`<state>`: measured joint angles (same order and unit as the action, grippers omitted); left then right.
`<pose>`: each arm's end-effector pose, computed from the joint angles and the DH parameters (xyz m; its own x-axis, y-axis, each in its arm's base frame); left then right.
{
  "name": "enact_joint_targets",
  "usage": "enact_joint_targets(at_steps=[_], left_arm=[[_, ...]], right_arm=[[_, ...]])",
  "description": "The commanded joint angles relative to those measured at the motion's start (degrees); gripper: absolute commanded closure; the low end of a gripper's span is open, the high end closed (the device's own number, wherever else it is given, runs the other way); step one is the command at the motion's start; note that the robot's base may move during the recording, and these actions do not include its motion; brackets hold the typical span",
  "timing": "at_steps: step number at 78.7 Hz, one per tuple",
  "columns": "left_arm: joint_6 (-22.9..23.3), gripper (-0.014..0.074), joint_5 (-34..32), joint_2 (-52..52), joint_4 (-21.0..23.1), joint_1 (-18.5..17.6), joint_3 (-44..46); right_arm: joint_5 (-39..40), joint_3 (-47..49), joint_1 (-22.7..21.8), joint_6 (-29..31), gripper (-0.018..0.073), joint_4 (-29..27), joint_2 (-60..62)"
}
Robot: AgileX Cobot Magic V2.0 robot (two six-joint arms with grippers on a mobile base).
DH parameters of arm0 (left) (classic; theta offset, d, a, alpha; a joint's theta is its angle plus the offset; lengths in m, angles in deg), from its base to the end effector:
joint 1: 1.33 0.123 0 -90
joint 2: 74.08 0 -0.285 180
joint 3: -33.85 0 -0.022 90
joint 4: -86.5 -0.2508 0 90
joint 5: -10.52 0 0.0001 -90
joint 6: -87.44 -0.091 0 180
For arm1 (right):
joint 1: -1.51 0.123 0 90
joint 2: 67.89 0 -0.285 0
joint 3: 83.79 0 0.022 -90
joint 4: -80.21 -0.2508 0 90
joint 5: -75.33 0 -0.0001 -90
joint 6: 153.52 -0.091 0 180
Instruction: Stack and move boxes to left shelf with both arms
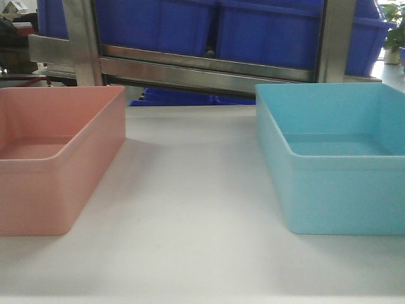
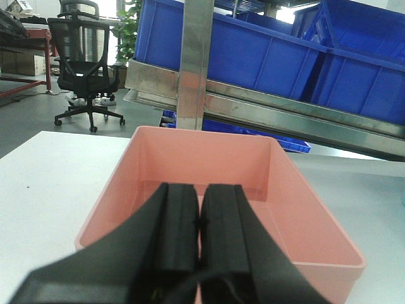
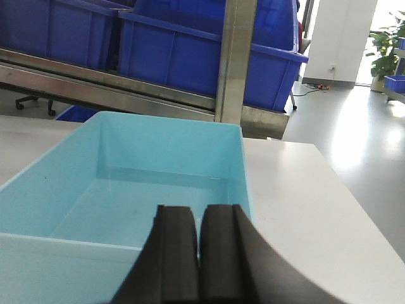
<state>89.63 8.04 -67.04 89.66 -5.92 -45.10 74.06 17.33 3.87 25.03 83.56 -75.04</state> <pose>0.0561 -0.0043 0.2076 0.1049 -0.1019 -0.9893 0.0878 0.9918 -0.0929 0.0568 0.0022 0.2020 0.0484 -0.0312 -0.9983 -0.0383 0.9987 -0.0330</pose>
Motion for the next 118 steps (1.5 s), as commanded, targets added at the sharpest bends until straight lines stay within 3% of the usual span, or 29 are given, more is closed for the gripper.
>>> enact_joint_targets(at_steps=[1, 51, 64, 83, 101, 110, 118], left_arm=[[0.06, 0.0598, -5.07, -0.73, 0.32, -0.52, 0.29], [0.06, 0.0598, -3.09, -0.61, 0.07, -0.52, 1.36], [0.06, 0.0598, 4.52, 2.21, 0.07, -0.42, 6.83], [0.06, 0.0598, 11.84, 14.20, 4.99, -0.42, 18.11], [0.06, 0.0598, 23.65, 32.13, 7.81, -0.42, 30.35], [0.06, 0.0598, 29.86, 40.34, 12.38, -0.42, 36.55], [0.06, 0.0598, 33.83, 47.91, 12.64, -0.42, 42.19]], right_arm=[[4.98, 1.34, -0.11, 0.70, 0.0510, -0.01, 1.13], [4.98, 1.34, -0.11, 0.70, 0.0510, -0.01, 1.13], [4.98, 1.34, -0.11, 0.70, 0.0510, -0.01, 1.13], [4.98, 1.34, -0.11, 0.70, 0.0510, -0.01, 1.13], [4.98, 1.34, -0.11, 0.70, 0.0510, -0.01, 1.13], [4.98, 1.34, -0.11, 0.70, 0.0510, -0.01, 1.13], [4.98, 1.34, -0.11, 0.70, 0.0510, -0.01, 1.13]])
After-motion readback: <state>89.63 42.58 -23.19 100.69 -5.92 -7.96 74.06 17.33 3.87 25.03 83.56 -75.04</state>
